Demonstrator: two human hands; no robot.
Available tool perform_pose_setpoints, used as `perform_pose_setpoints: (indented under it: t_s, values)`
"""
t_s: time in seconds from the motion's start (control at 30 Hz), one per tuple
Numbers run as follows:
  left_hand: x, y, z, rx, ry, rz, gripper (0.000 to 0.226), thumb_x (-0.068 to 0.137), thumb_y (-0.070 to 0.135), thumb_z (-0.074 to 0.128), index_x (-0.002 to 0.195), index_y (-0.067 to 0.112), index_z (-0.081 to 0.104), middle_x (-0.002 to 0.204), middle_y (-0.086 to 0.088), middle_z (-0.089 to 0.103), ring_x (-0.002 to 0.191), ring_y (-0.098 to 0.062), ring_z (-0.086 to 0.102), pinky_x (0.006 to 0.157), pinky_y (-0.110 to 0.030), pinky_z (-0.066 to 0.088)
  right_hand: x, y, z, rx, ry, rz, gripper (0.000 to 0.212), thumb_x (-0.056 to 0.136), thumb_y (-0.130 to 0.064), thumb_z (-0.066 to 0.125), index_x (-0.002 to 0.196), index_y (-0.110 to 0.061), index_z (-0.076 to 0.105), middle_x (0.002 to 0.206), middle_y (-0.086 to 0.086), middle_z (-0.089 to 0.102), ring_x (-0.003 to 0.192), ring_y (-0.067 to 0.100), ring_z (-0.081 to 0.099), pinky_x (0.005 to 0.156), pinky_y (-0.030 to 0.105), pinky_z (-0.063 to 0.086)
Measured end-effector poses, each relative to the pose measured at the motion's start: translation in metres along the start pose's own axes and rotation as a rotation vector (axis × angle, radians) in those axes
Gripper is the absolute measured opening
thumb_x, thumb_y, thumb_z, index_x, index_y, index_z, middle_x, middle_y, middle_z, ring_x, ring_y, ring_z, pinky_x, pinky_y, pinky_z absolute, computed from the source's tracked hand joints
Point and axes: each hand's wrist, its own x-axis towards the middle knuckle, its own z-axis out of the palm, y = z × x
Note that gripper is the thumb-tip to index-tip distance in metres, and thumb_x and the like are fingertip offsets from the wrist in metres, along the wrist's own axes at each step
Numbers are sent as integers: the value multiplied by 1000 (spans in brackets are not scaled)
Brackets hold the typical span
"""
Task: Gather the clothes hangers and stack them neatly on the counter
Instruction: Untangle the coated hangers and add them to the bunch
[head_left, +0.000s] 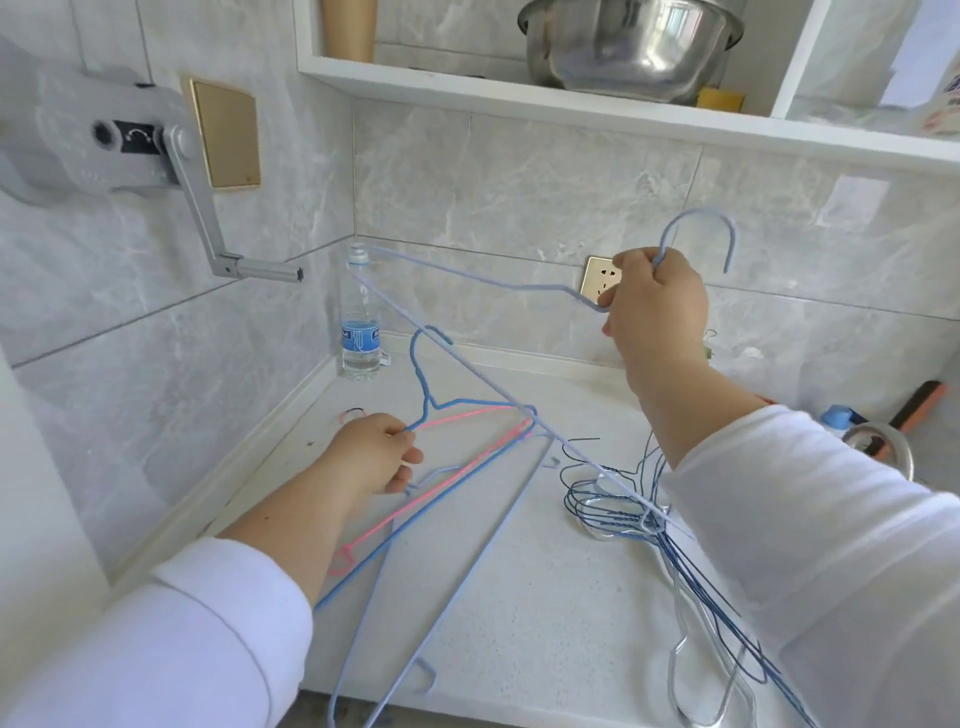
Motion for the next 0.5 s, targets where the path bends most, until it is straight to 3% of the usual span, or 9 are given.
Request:
perform_pose_setpoints:
  t_s: [0.07,0.13,0.27,0.33,0.4,0.5]
  values:
    - [-4,5,-8,-142,8,-28,11,93,19,51,90,14,61,74,-4,62,50,-14,43,43,-18,39,3,-8,-6,86,45,10,25,88,-19,36,70,-29,50,71,9,60,56,21,52,59,30,42]
    - [-5,9,-18,-219,15,-9,13,91,21,54,83,16,63,68,-3,55,41,-11,34,36,-12,25,6,-14,-9,112,26,7,25,87,-18,37,73,-29,55,64,2,54,58,20,51,60,30,43]
    - [-14,21,-37,-351,-103,29,18,92,18,53,102,12,67,67,-2,46,35,-6,29,34,-13,18,3,-11,-3,-31,-203,-124,24,90,-22,43,91,-25,66,56,-1,45,56,17,45,59,31,42]
    - [-22,33,-39,-399,-221,45,19,94,13,48,100,14,66,68,-1,43,37,-4,29,33,-14,18,-4,-8,7,-95,-361,-207,23,93,-25,43,98,-28,66,57,-2,49,57,17,47,61,31,43]
    - [-33,46,-34,-407,-327,67,22,95,7,44,99,11,66,65,-1,44,36,-4,32,33,-13,19,-13,-6,18,-142,-507,-236,27,96,-27,41,109,-21,64,70,-5,61,73,23,60,75,40,53]
    - [-45,62,-22,-397,-425,104,25,95,2,41,100,6,64,62,-2,46,37,-5,34,33,-13,22,-25,-3,34,-307,-632,-319,37,98,-31,37,115,-6,59,104,9,71,103,33,61,93,45,46]
